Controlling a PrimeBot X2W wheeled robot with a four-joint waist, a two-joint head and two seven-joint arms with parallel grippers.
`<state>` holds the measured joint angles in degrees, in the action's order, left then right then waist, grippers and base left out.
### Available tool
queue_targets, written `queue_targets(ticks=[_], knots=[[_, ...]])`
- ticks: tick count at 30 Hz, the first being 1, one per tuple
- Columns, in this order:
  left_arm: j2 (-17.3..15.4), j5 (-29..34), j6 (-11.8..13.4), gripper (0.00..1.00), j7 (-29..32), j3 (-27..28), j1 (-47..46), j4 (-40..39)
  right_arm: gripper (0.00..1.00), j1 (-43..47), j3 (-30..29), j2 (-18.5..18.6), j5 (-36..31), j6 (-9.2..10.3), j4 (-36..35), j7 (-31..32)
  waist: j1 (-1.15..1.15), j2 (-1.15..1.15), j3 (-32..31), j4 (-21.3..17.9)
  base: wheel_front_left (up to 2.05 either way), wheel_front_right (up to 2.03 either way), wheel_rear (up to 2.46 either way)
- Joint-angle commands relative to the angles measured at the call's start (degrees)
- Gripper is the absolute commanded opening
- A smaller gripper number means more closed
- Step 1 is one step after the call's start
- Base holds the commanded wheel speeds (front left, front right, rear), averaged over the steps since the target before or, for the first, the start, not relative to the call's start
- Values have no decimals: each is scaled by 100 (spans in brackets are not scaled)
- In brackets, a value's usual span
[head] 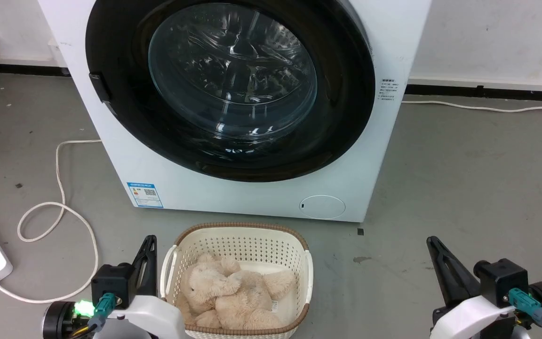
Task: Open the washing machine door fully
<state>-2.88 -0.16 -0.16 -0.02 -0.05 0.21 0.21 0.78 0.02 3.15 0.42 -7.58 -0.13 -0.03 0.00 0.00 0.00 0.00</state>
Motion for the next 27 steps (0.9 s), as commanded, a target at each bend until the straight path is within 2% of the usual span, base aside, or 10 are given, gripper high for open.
queue_targets(ticks=[1,8,9,27], knots=[[1,16,16,0,2,5,-21,-21,0,-78,-2,-27,-42,9,13,3,0,0,0,0,0,0,0],[1,16,16,0,2,5,-21,-21,0,-78,-2,-27,-42,9,13,3,0,0,0,0,0,0,0],[0,0,0,100,0,0,0,0,100,0,1,0,0,0,0,0,0,0,0,0,0,0,0],[1,-130,45,100,-176,-126,27,-101,100,0,15,6,-8,1,-52,-175,0,0,94,-1,0,0,0]])
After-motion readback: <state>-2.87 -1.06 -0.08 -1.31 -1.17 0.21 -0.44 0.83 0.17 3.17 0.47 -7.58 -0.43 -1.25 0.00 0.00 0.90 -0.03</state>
